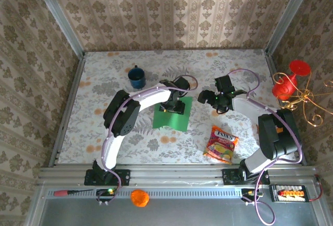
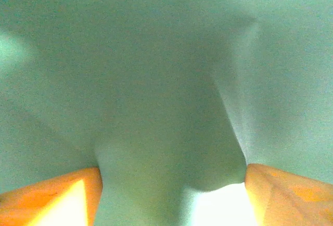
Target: Fold a paper plane with a square sheet of paper (pick it up from the middle)
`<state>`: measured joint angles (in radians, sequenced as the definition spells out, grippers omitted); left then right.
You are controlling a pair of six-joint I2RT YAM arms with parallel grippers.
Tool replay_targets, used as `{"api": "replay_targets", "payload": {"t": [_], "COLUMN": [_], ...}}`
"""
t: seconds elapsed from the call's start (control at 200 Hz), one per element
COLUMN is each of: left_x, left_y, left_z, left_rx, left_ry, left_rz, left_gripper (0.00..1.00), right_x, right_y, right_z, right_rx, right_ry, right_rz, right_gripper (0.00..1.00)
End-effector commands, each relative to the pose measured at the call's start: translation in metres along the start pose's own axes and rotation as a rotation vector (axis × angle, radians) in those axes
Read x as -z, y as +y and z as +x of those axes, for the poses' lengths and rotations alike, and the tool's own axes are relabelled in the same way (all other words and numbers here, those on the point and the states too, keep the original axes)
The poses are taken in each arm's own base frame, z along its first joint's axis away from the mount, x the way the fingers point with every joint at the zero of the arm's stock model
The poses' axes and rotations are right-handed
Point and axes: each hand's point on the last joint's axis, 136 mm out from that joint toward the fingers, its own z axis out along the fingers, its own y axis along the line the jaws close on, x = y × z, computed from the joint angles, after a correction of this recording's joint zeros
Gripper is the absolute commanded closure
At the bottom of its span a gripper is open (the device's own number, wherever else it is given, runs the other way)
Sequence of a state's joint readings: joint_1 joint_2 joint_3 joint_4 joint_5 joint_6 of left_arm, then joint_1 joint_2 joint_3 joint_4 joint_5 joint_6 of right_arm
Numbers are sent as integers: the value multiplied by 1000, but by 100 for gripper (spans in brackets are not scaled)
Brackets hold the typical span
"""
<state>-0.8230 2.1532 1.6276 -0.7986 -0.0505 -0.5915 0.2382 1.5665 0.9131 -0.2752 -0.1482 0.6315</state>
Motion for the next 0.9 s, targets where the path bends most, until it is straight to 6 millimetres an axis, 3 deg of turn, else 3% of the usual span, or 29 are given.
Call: {"api": "replay_targets", "payload": {"t": [0.0, 0.225, 0.495, 0.69, 0.895], "left_x": [1, 22, 6, 10, -4], "left_y": [17, 19, 25, 25, 27], "left_z": [11, -5, -14, -23, -16], "left_rx": [21, 20, 59, 78, 115], "left_ry": [37, -18, -1, -23, 14], "left_rz": [-40, -29, -34, -24, -41], "left_gripper": [23, 14, 13, 13, 14], "right_x": [2, 2, 0, -1, -3], "right_y": [-3, -1, -1, -1, -1], "right_z": [-5, -6, -4, -3, -2], "right_rx": [-15, -17, -24, -19, -23], "right_ry": [-3, -5, 6, 14, 21], "right_rz": [28, 23, 18, 20, 19], "right_gripper": [10, 10, 11, 11, 11]}}
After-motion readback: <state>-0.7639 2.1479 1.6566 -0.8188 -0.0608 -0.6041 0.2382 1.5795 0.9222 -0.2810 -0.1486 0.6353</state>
